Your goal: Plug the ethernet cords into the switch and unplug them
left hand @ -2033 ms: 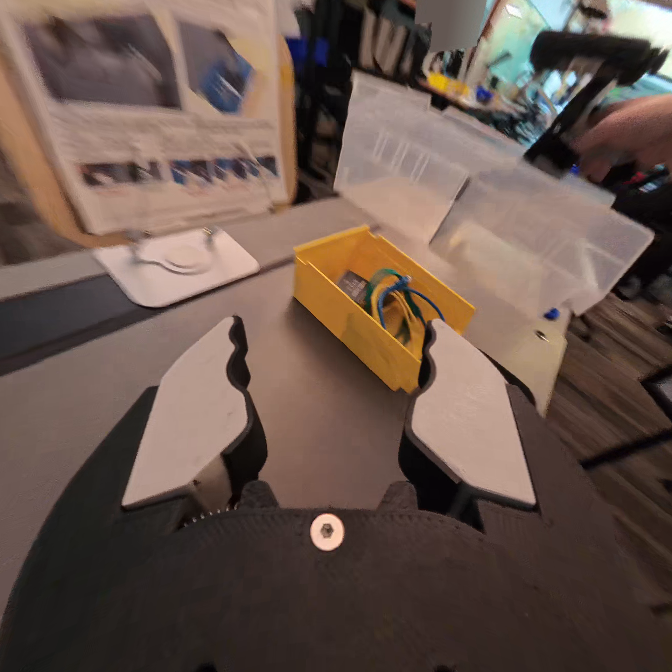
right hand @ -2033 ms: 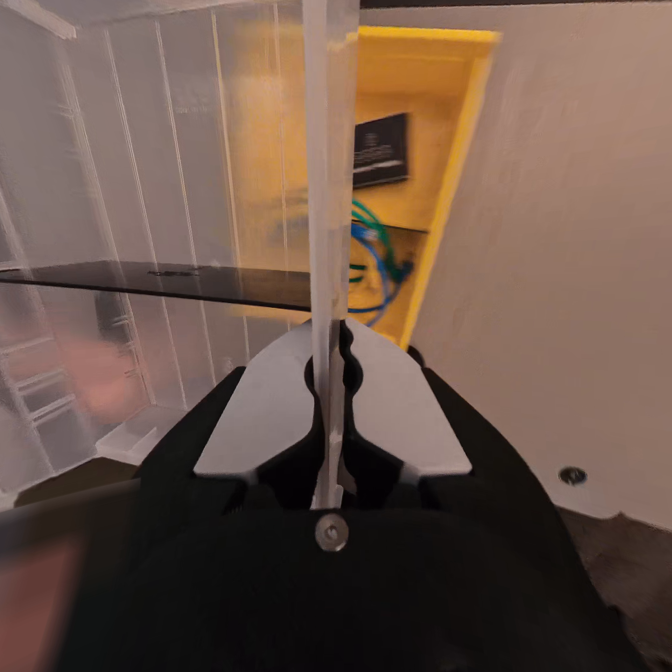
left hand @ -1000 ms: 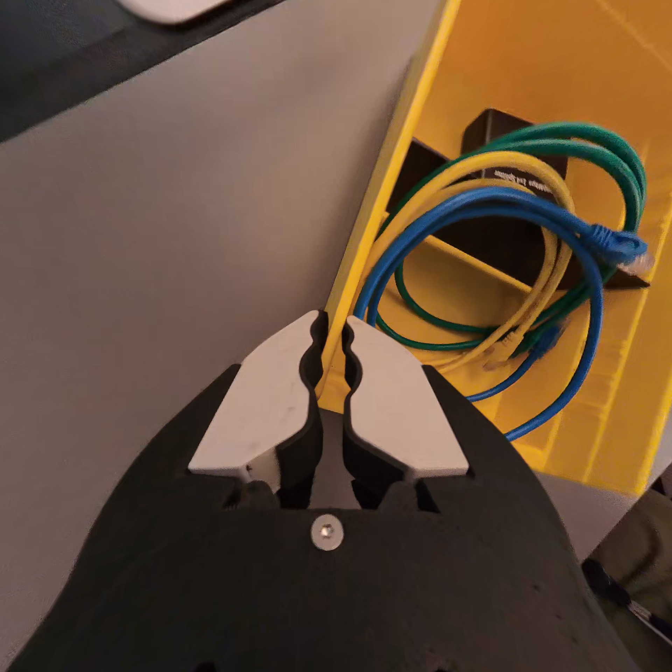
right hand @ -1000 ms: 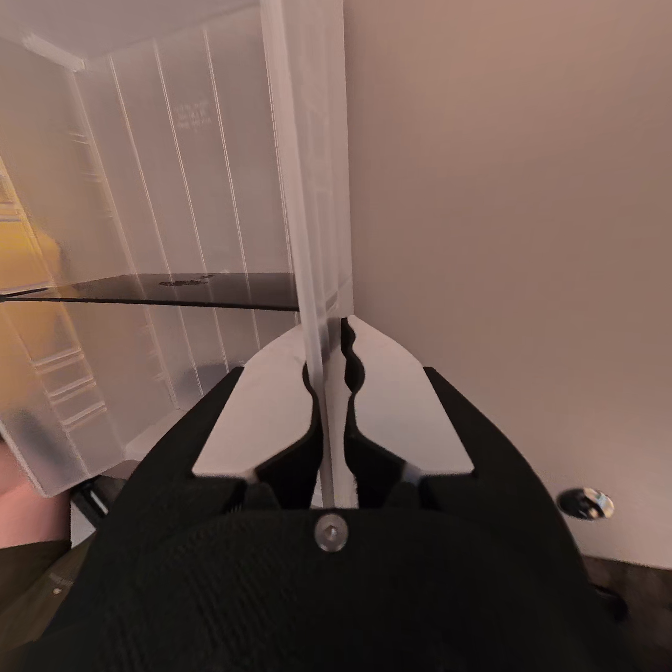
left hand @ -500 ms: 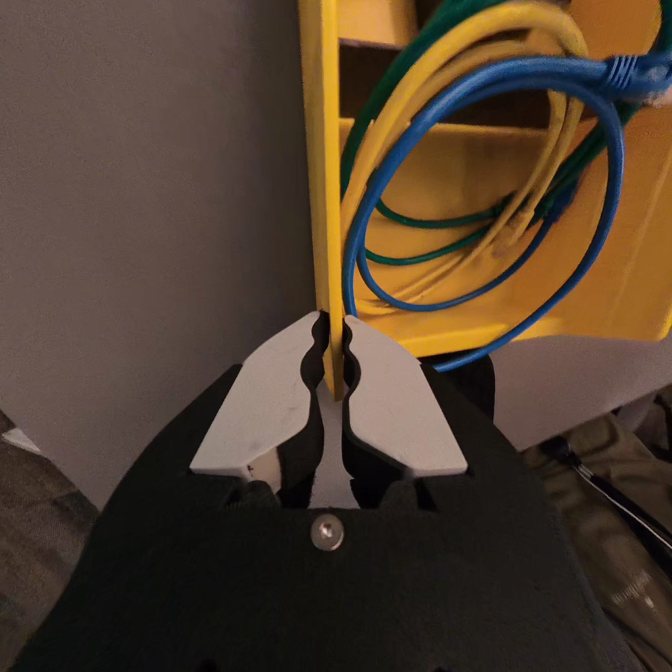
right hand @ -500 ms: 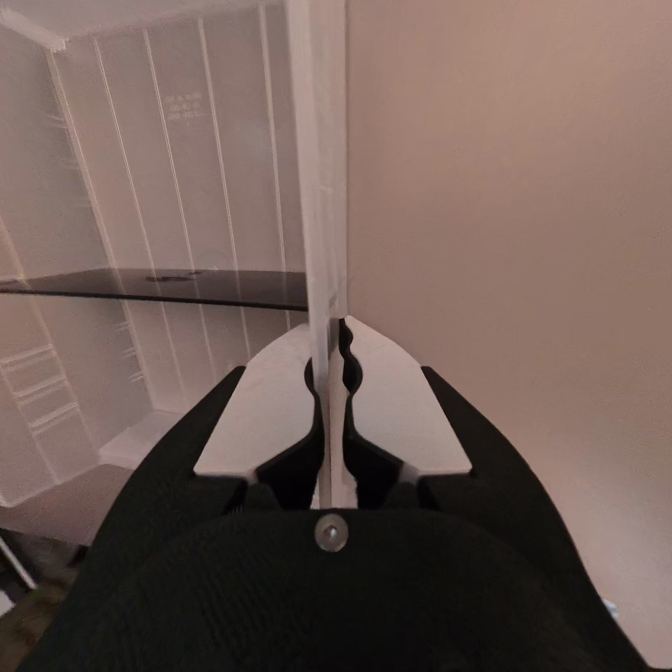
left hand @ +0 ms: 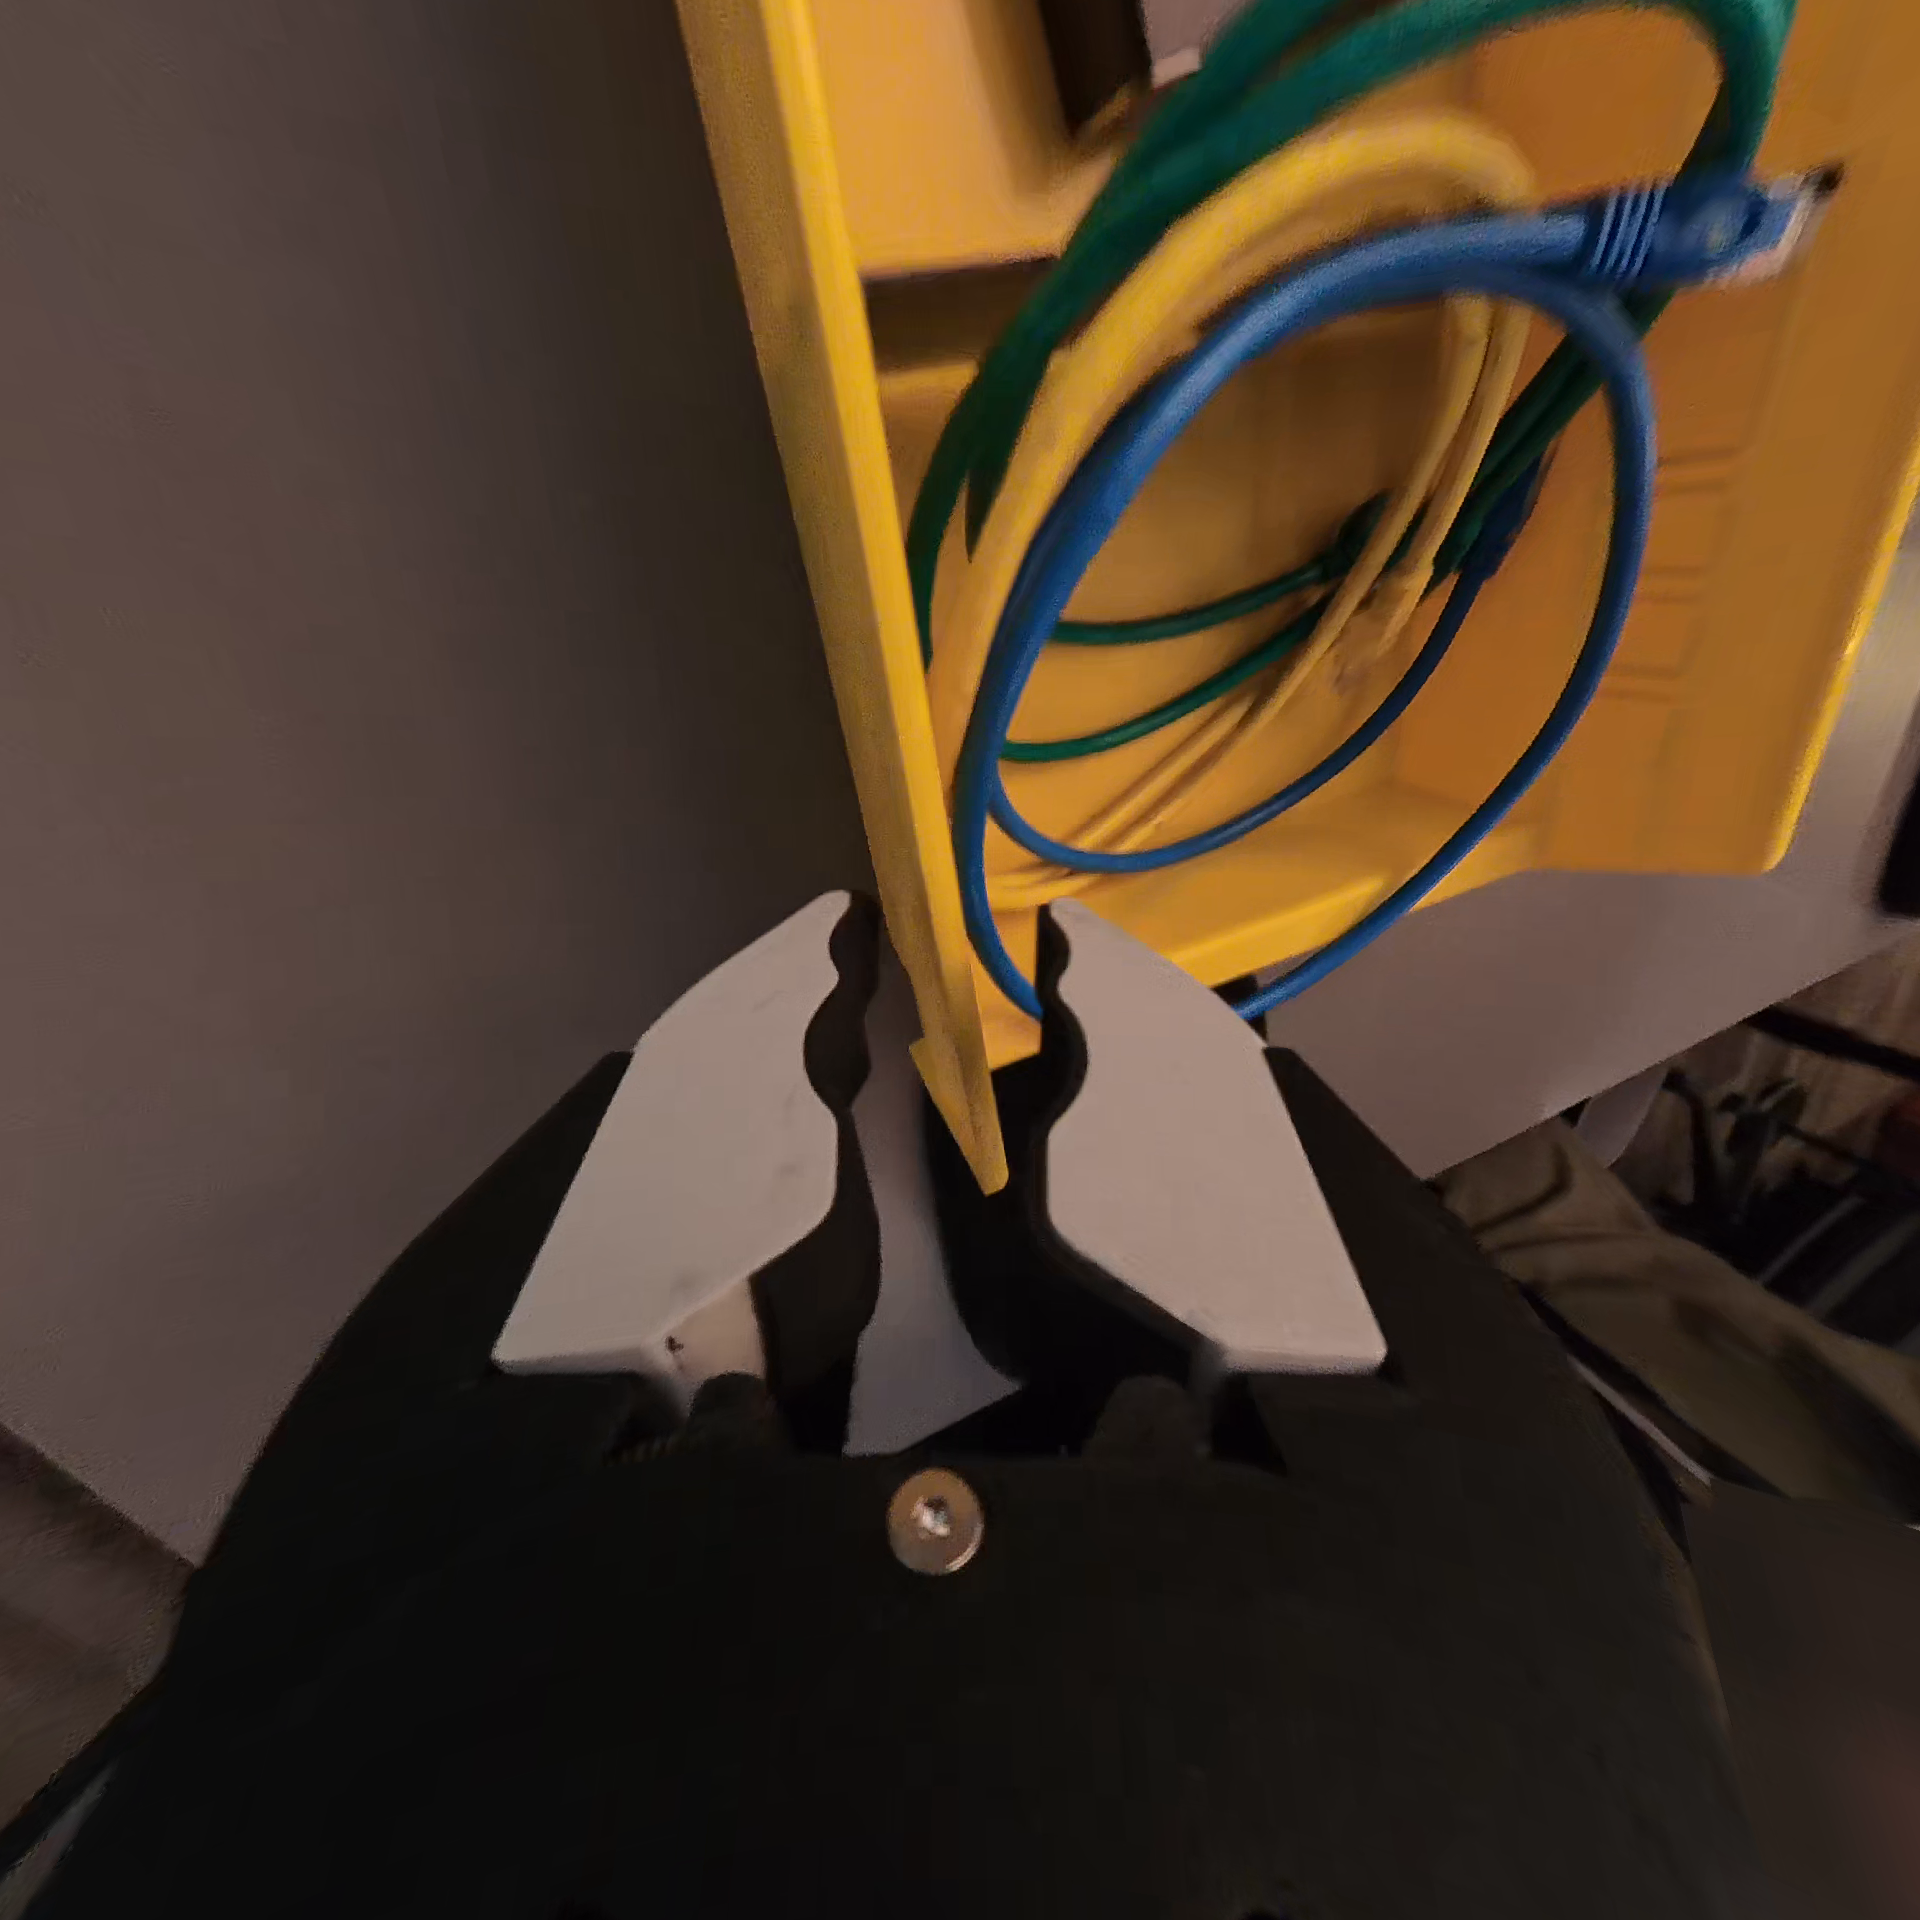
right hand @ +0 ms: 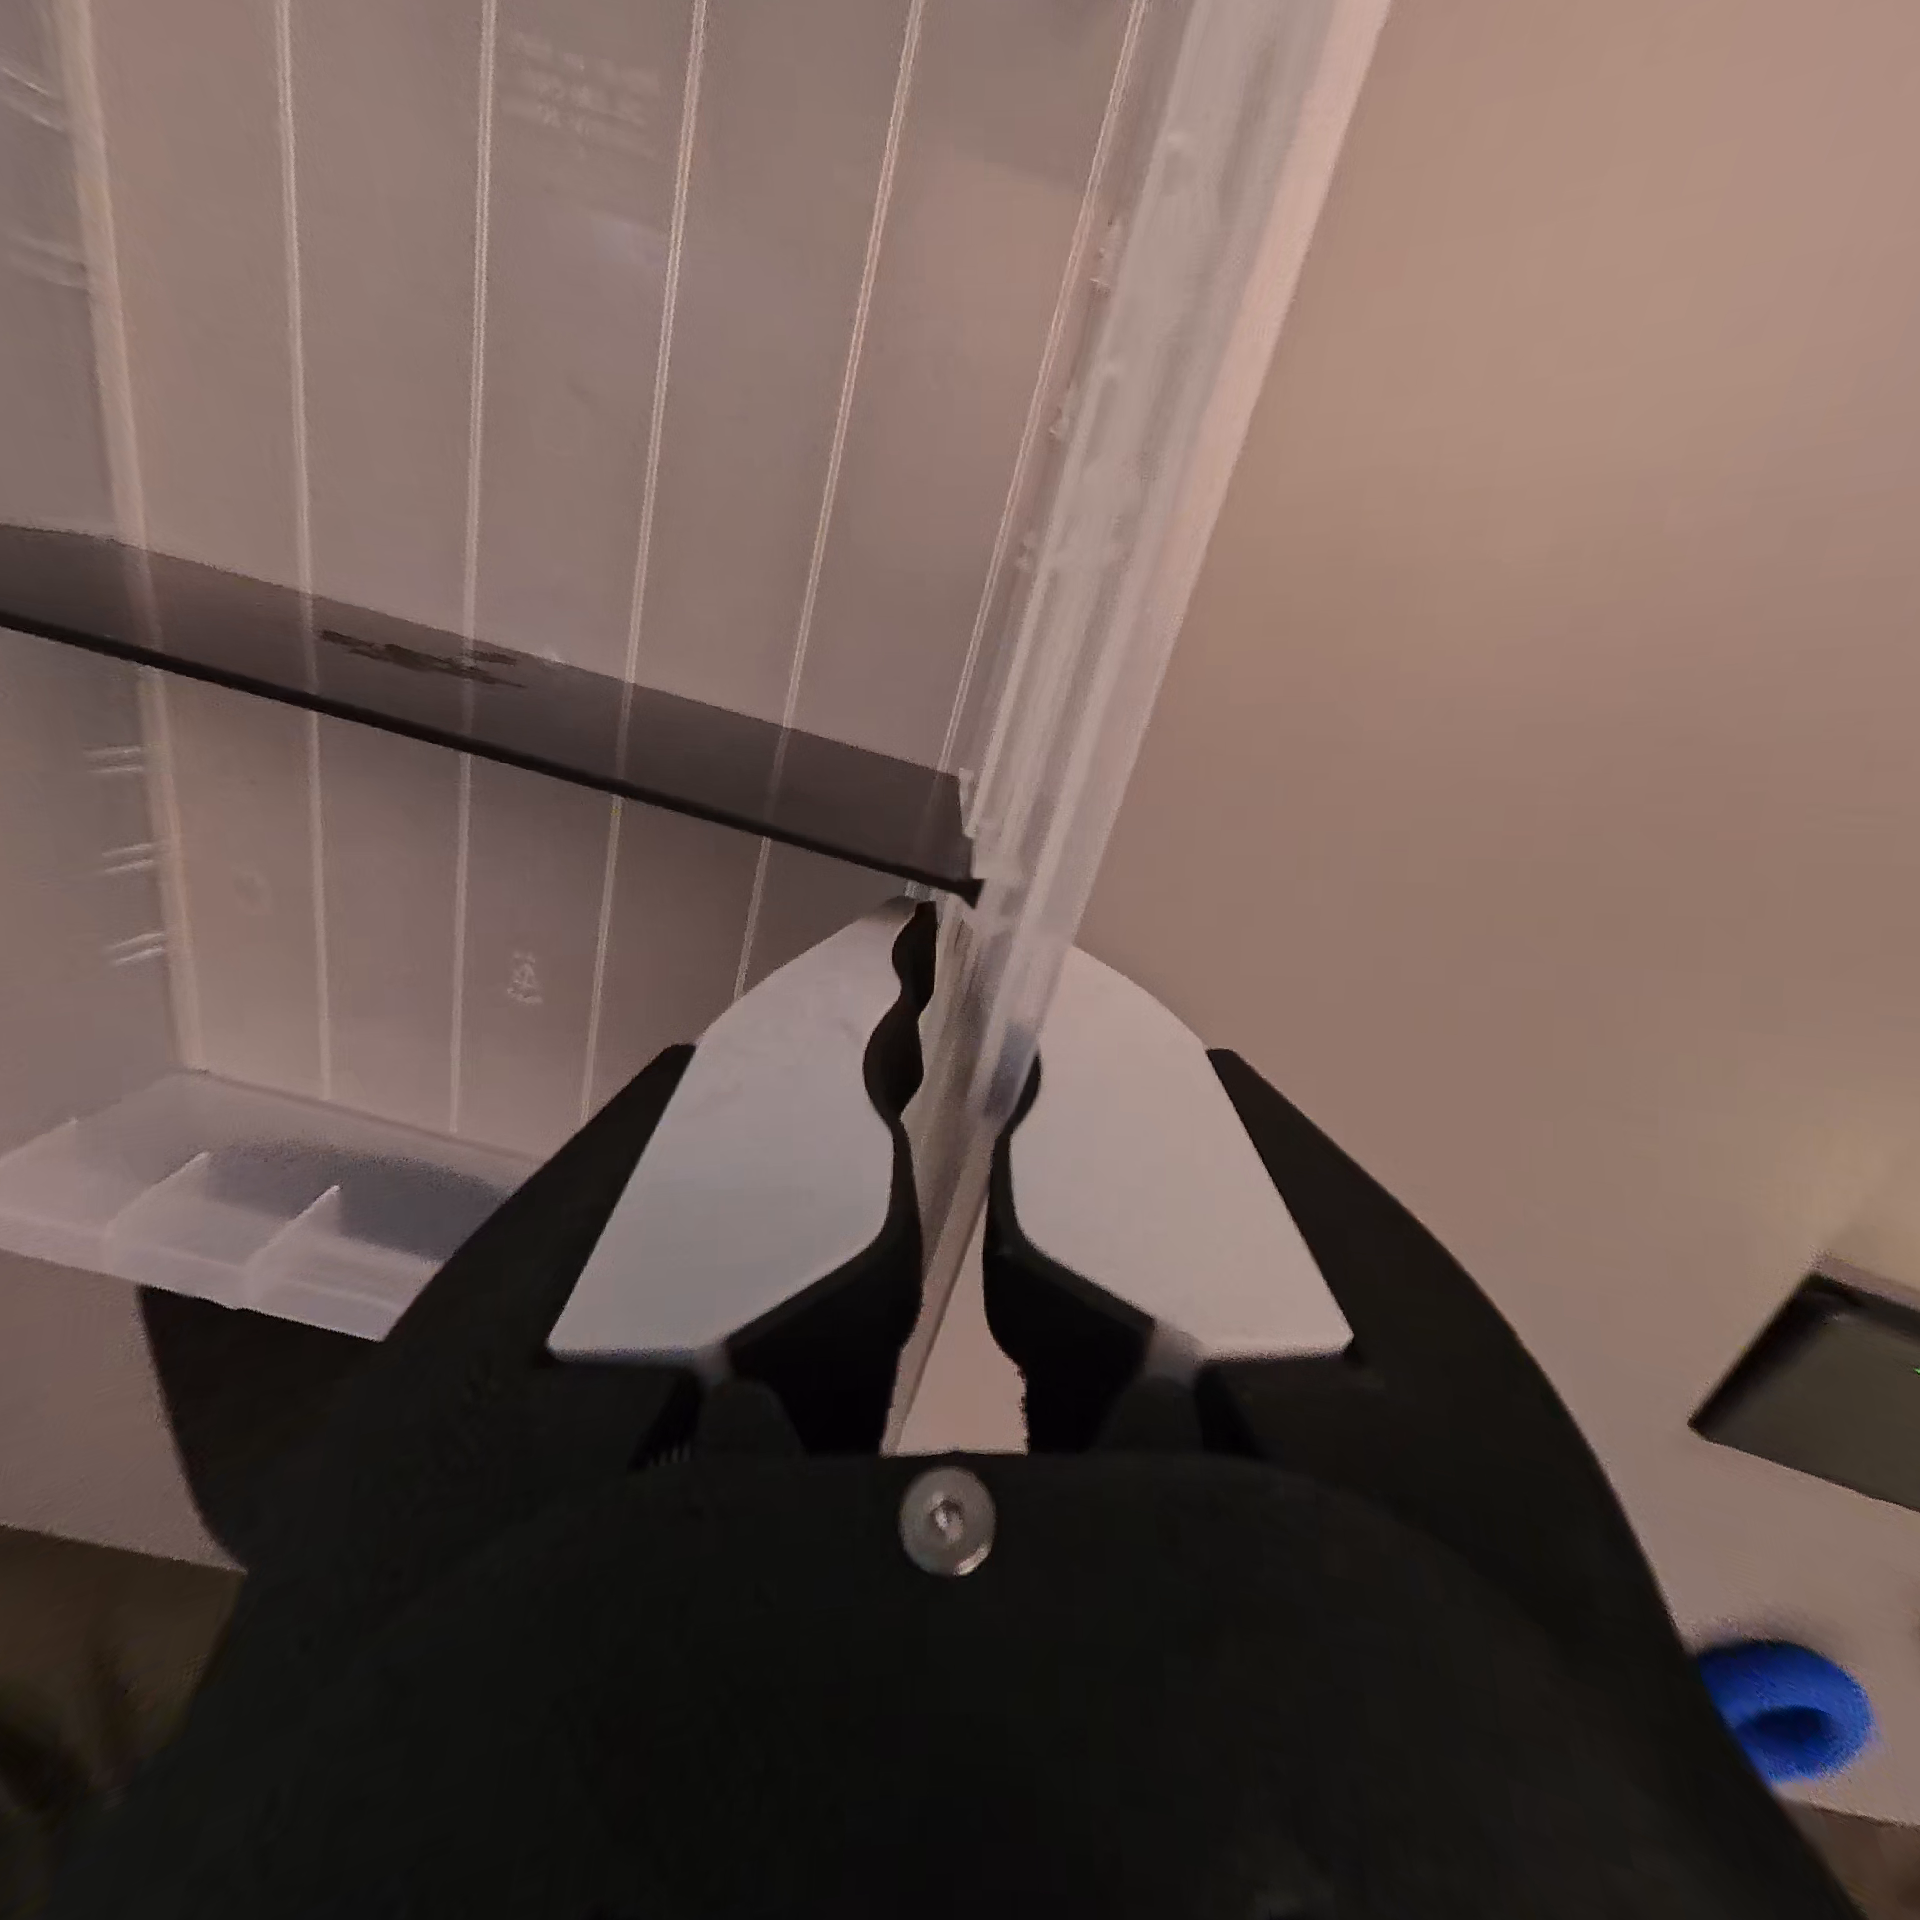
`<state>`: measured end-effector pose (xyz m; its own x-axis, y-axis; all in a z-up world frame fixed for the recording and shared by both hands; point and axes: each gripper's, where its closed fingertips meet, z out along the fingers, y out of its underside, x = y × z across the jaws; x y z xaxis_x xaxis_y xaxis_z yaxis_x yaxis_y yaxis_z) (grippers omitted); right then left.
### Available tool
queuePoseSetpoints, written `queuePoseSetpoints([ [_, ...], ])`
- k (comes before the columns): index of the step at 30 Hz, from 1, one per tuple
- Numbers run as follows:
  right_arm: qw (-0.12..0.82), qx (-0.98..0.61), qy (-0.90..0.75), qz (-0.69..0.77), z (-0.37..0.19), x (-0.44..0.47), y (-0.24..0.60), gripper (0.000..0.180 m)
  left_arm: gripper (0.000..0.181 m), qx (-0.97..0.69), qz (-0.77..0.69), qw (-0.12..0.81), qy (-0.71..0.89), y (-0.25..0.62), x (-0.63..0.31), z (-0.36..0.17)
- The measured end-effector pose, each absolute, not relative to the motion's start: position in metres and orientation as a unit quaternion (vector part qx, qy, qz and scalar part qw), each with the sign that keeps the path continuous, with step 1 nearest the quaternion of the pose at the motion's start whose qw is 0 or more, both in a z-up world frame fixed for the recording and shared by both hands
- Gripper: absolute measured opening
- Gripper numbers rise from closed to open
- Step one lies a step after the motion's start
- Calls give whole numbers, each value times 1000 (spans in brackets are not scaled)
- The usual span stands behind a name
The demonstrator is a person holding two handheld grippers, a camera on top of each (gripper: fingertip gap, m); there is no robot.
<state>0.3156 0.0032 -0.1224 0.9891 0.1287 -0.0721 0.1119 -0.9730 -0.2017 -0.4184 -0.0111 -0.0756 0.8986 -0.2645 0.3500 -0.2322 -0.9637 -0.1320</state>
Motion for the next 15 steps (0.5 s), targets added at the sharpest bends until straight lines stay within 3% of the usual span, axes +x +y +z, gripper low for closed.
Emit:
queuePoseSetpoints([
  [2, 95, -992, -76, 33, -122, 316, 6, 7, 39, -974, -192, 59, 109, -1, -419, -72],
  [6, 102, -991, -80, 29, -122, 315, 8, 8, 39, -972, -189, 98, 99, 26, -417, -69],
  [15, 130, -987, -91, 7, -122, 317, 11, 12, 13, -966, -227, 102, 67, 48, -412, -73],
])
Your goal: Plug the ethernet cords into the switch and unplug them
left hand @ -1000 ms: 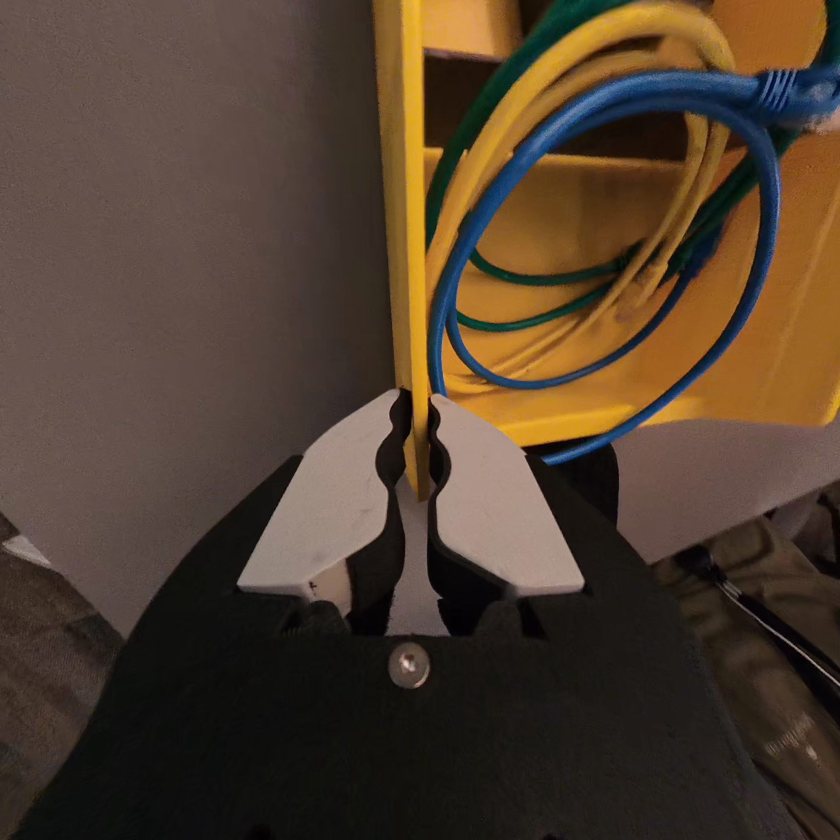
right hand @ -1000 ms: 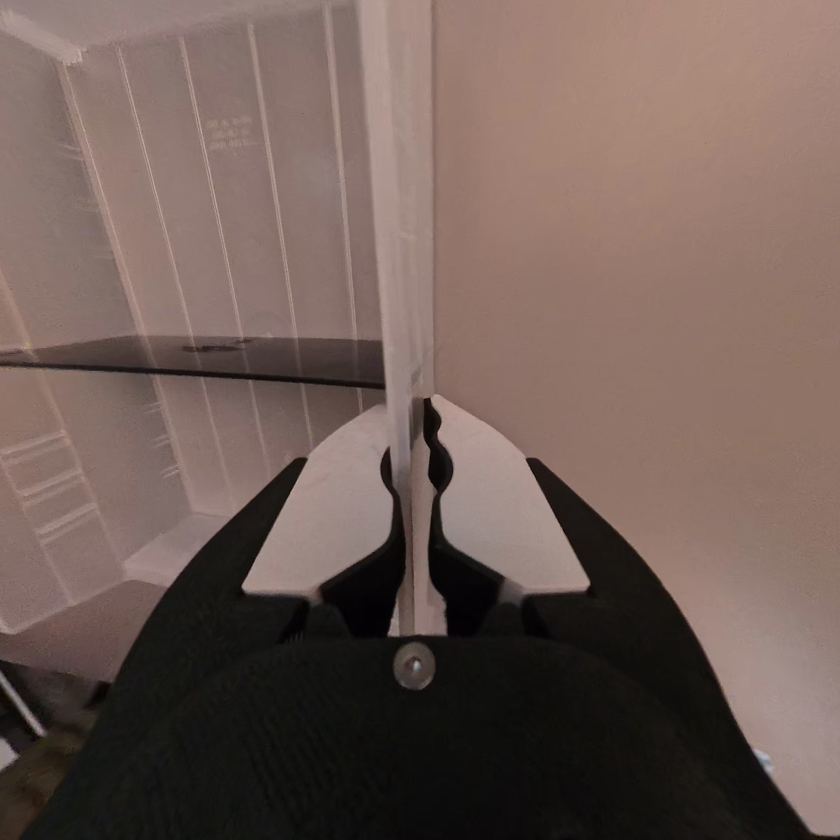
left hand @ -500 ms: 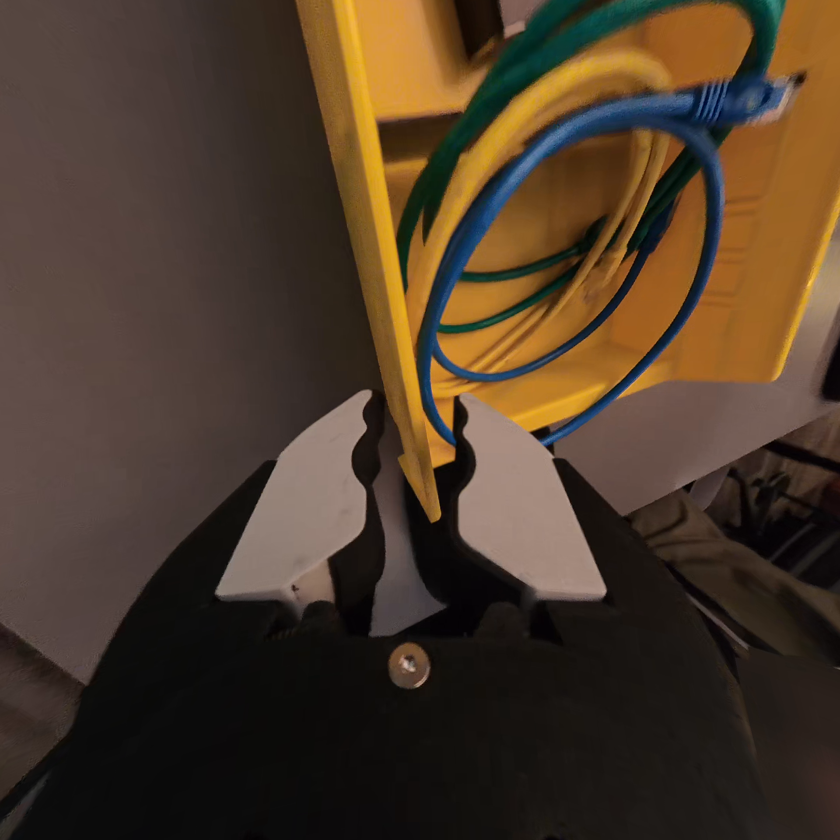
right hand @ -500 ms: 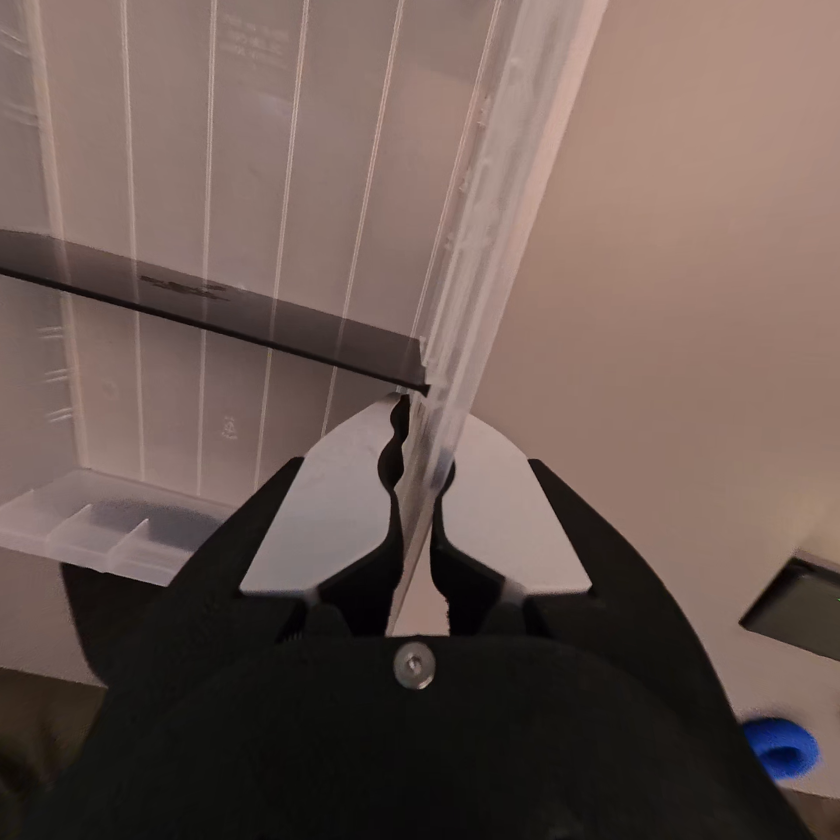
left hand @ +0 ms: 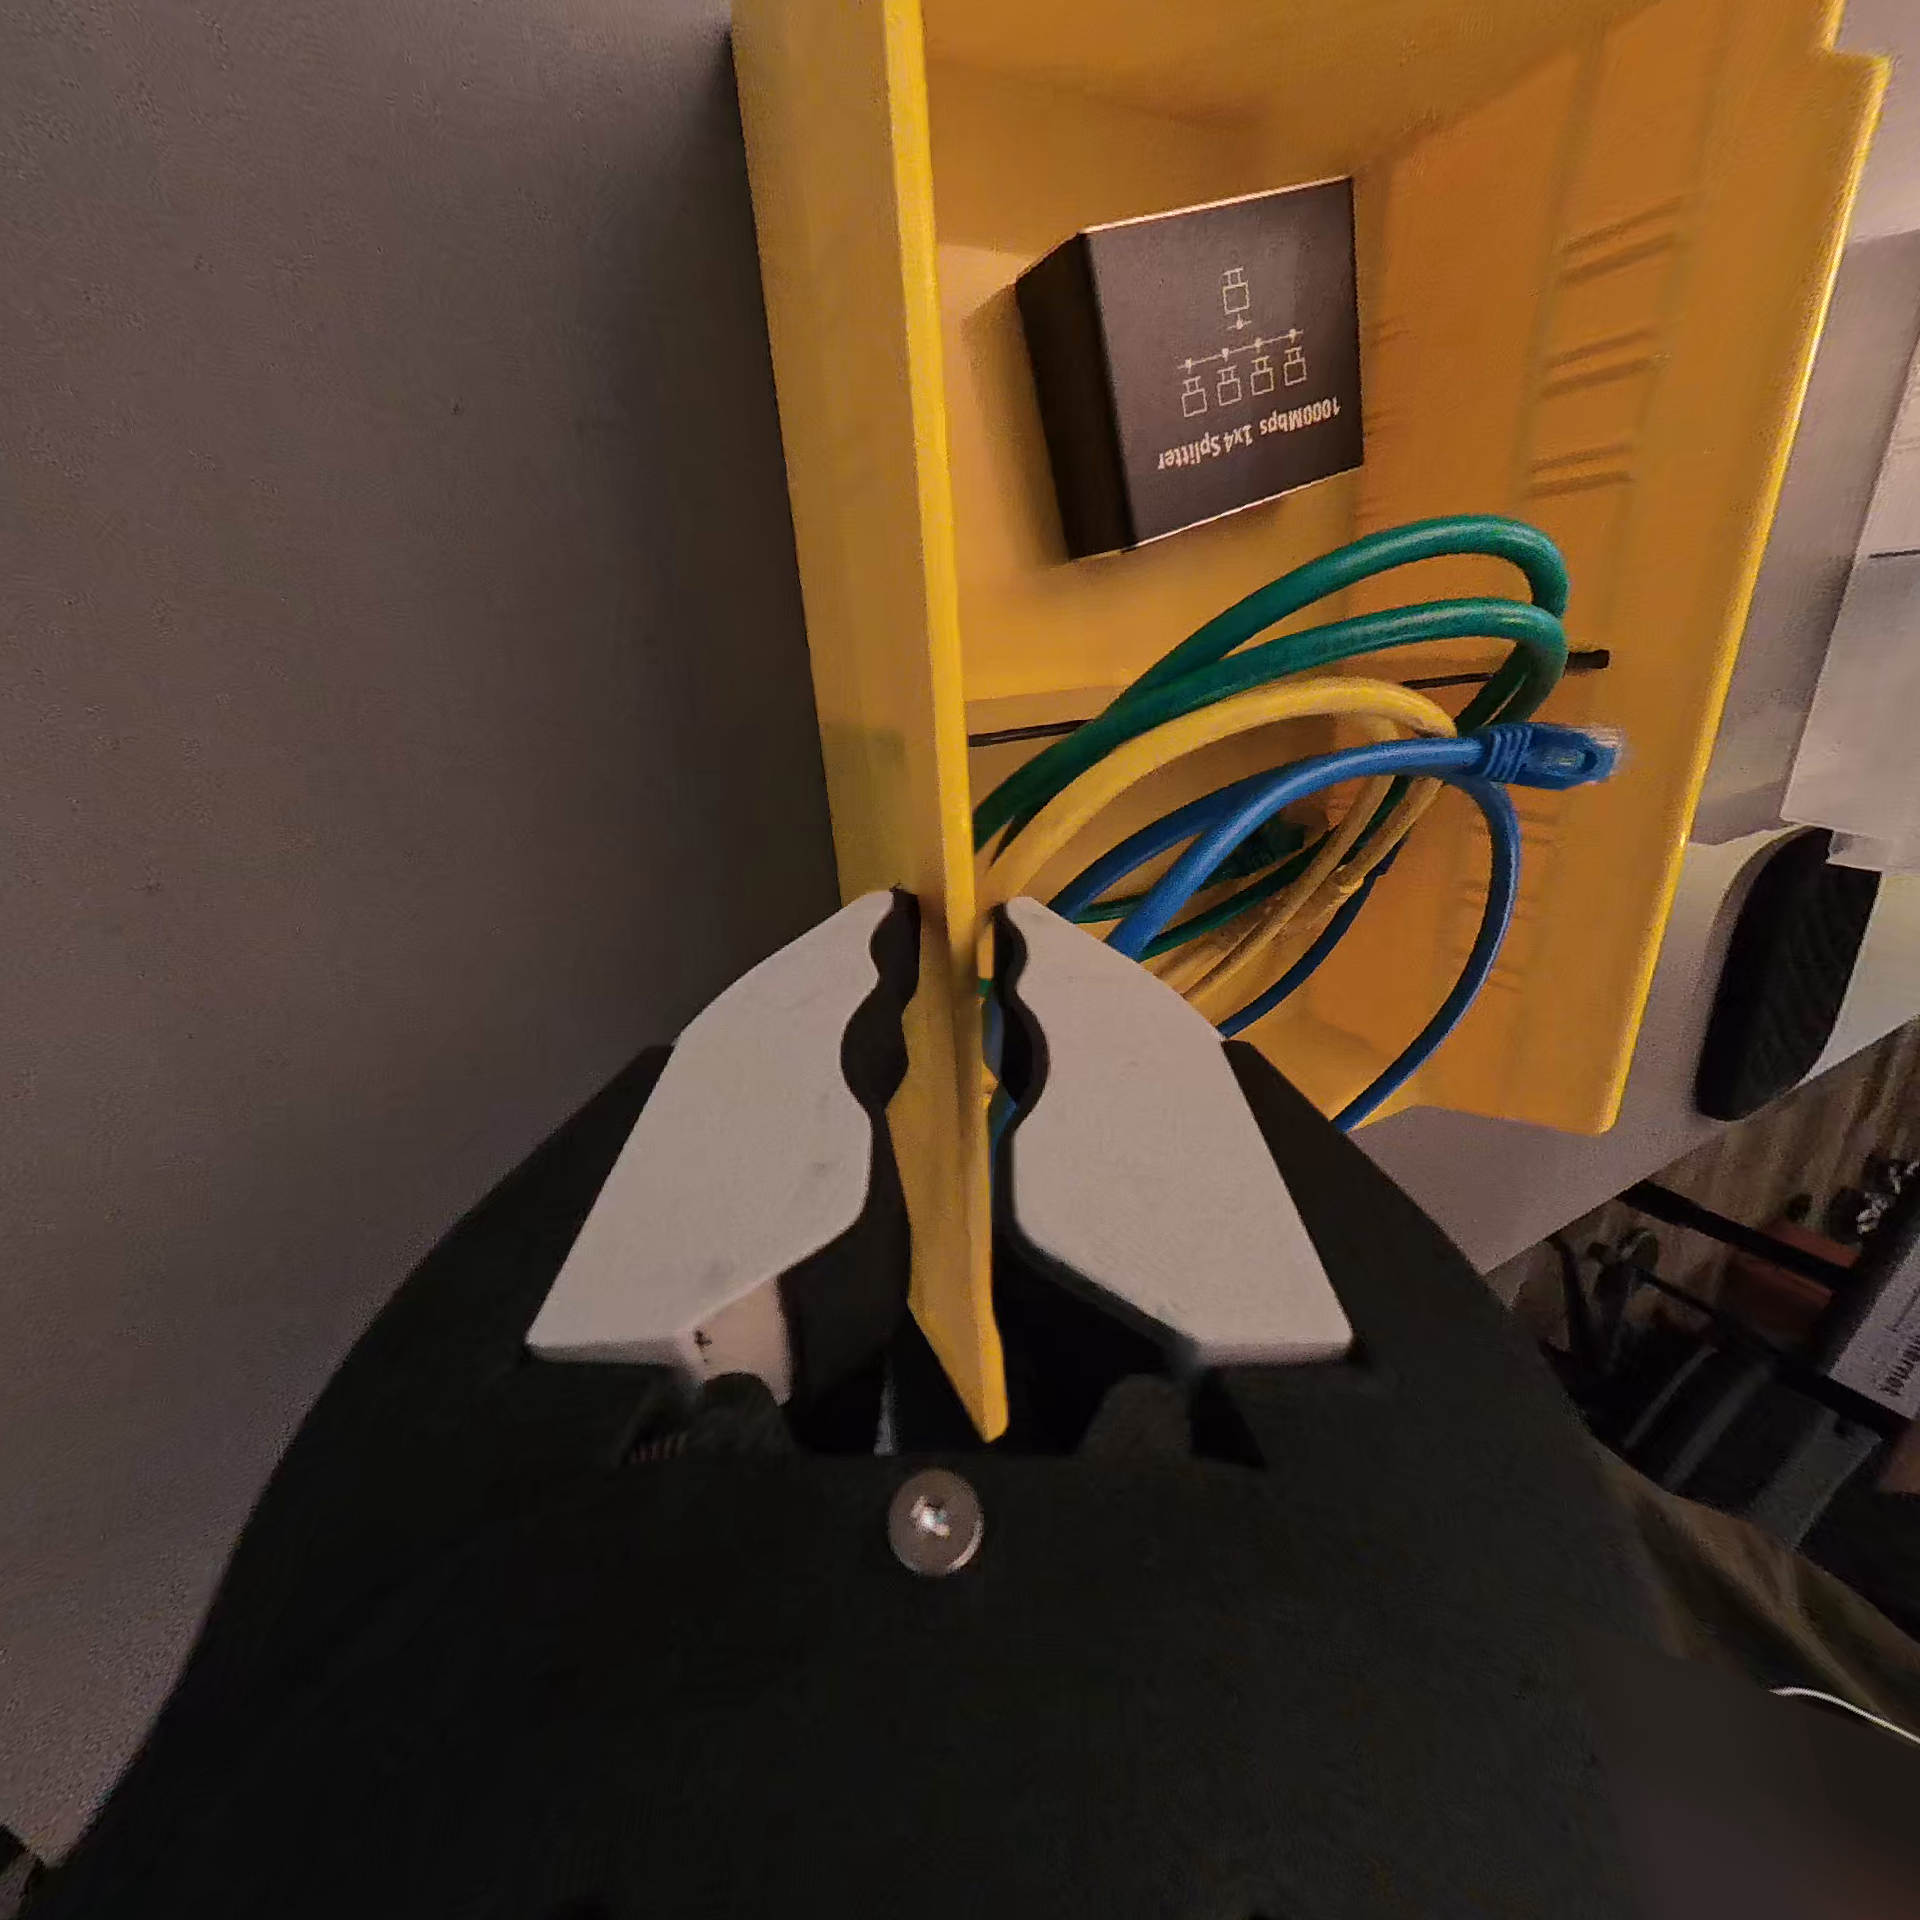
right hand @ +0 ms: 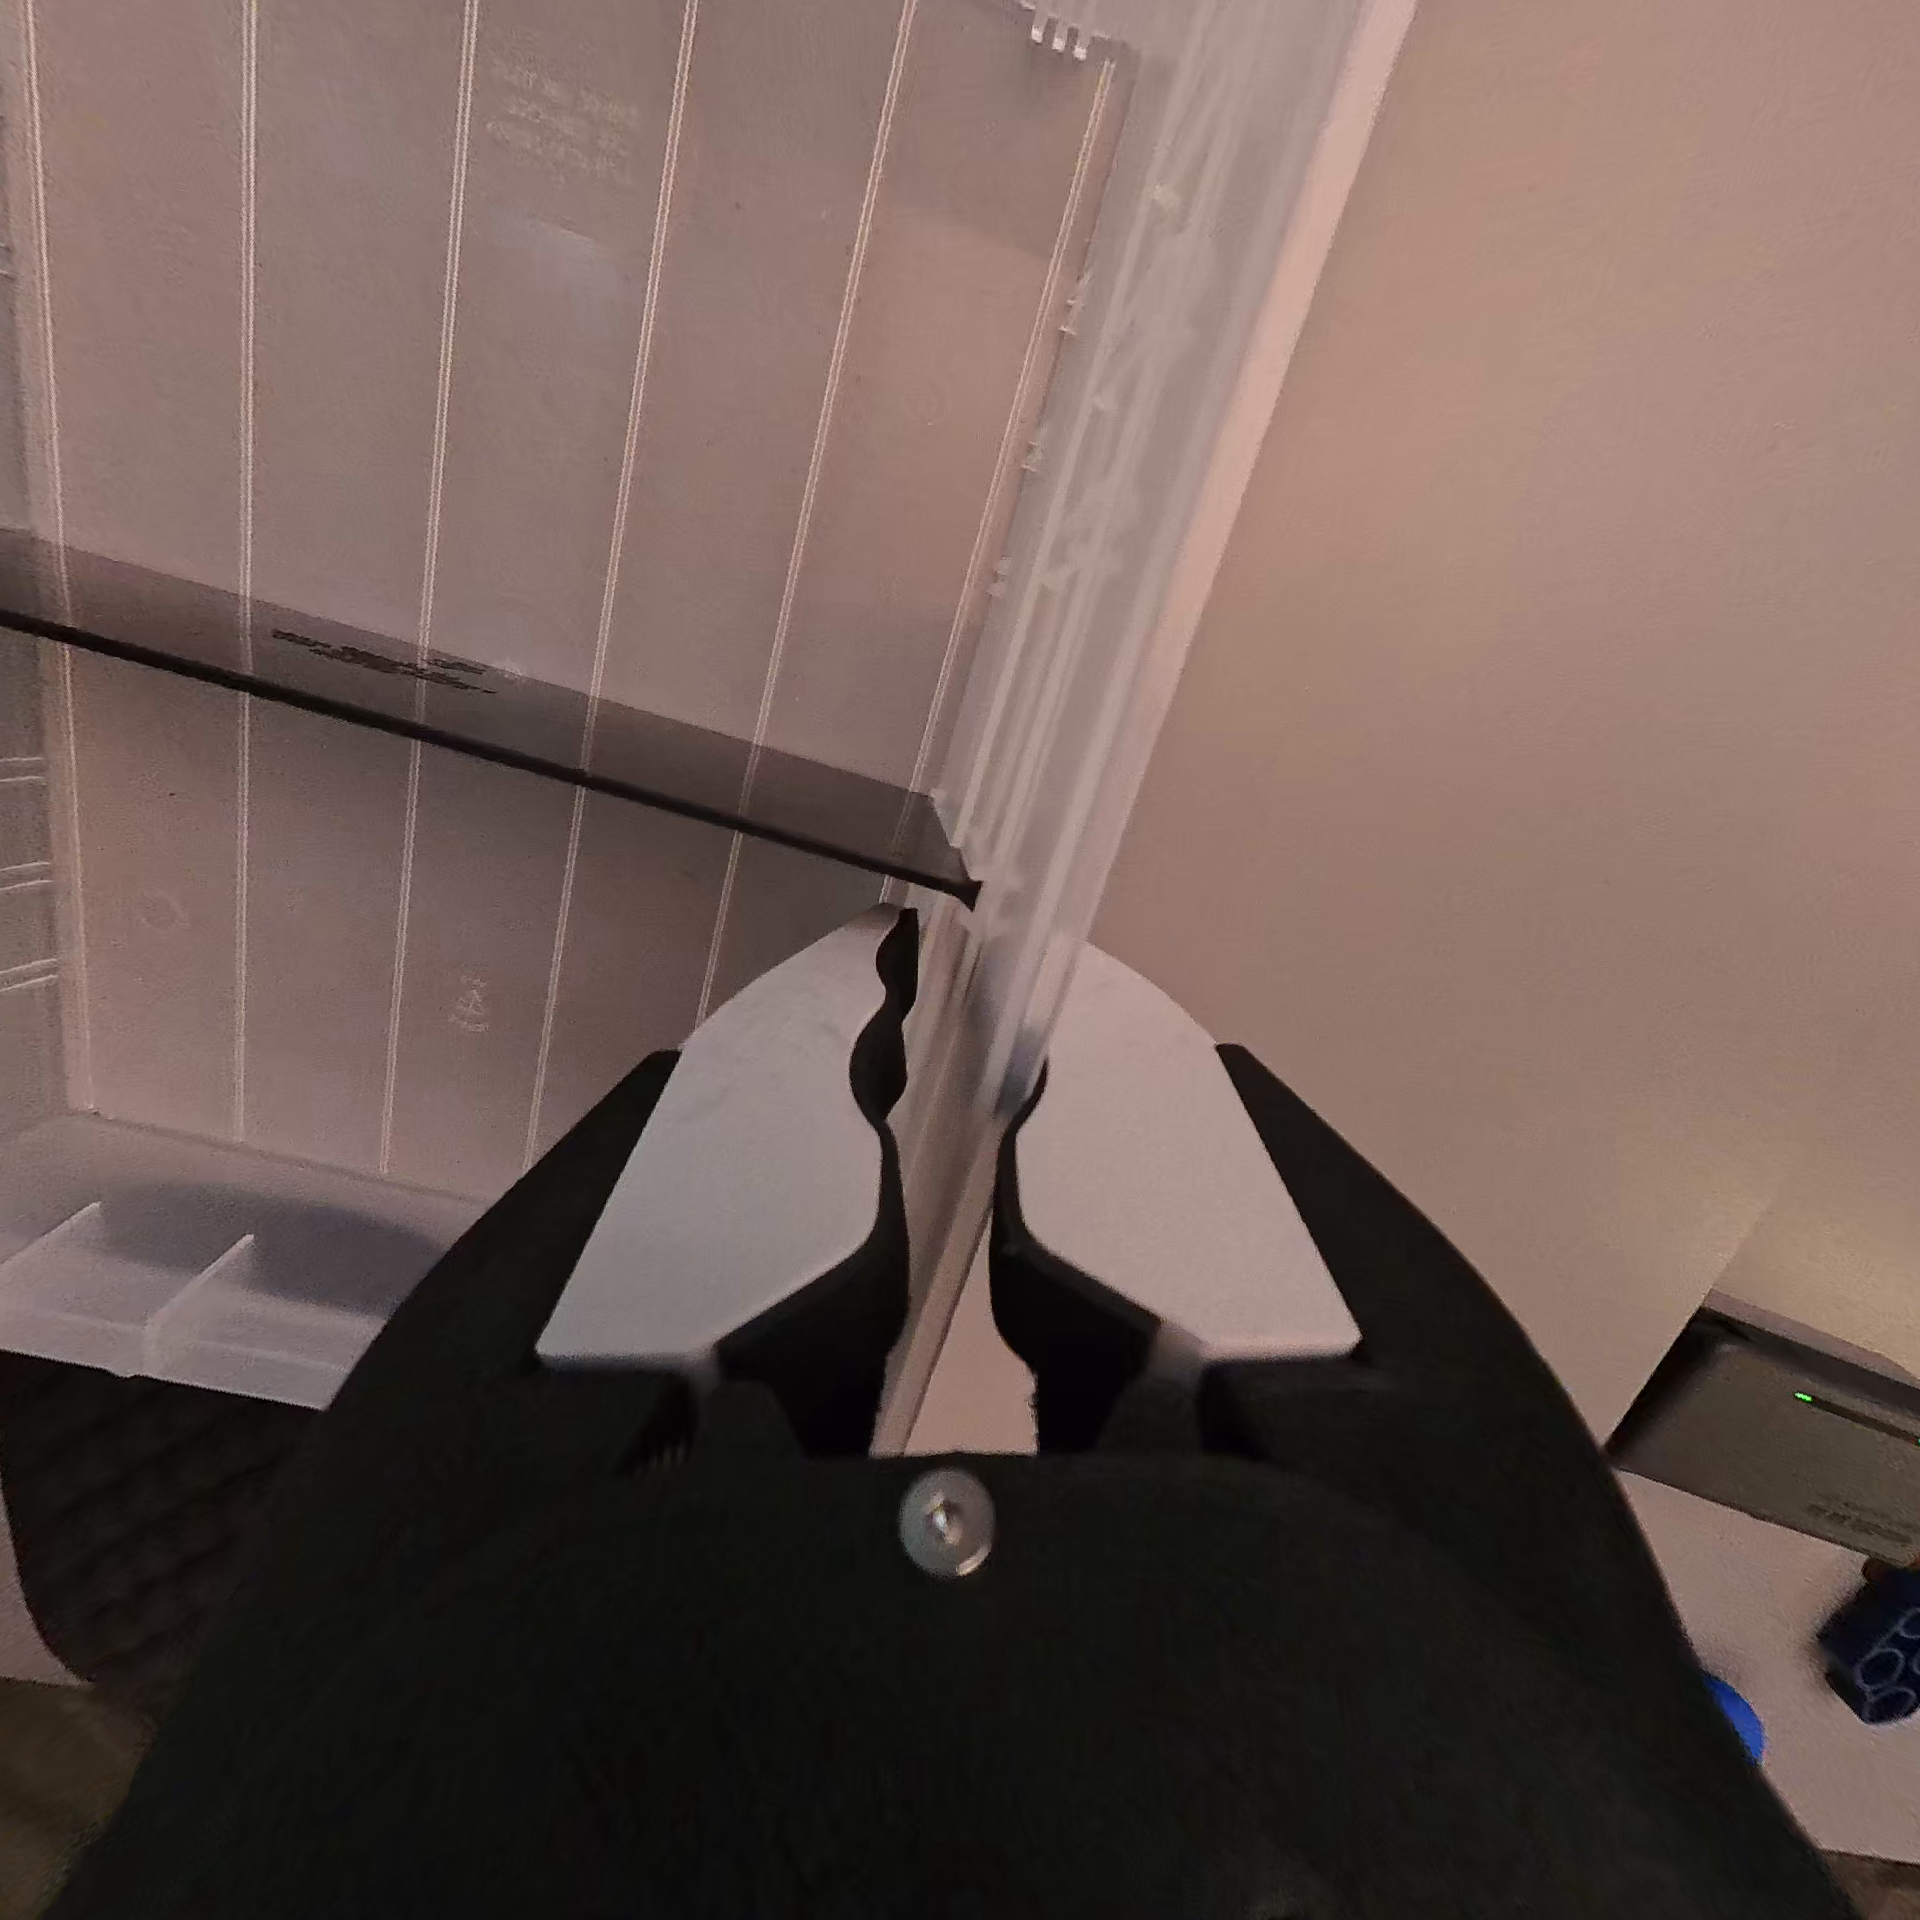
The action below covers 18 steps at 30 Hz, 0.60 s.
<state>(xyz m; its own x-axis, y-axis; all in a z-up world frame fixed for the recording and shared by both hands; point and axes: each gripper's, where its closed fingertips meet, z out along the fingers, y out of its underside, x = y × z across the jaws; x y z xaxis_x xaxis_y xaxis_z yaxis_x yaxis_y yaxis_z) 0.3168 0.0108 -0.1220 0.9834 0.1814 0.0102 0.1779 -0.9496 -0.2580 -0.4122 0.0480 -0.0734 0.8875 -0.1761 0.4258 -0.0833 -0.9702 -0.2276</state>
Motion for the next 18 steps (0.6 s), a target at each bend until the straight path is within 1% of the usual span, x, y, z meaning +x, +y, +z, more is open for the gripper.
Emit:
queuePoseSetpoints([
  [1, 131, -987, -93, 6, -122, 317, 11, 12, 9, -967, -223, 109, 64, 49, -416, -73],
  [6, 123, -987, -102, -3, -122, 323, 11, 13, 8, -971, -197, 135, 34, 56, -437, -73],
  [13, 129, -987, -95, 4, -122, 330, 4, 12, 9, -968, -215, 133, -3, 42, -453, -73],
  [18, 154, -984, -89, 9, -122, 332, 2, 11, 13, -955, -251, 146, -57, 41, -469, -73],
])
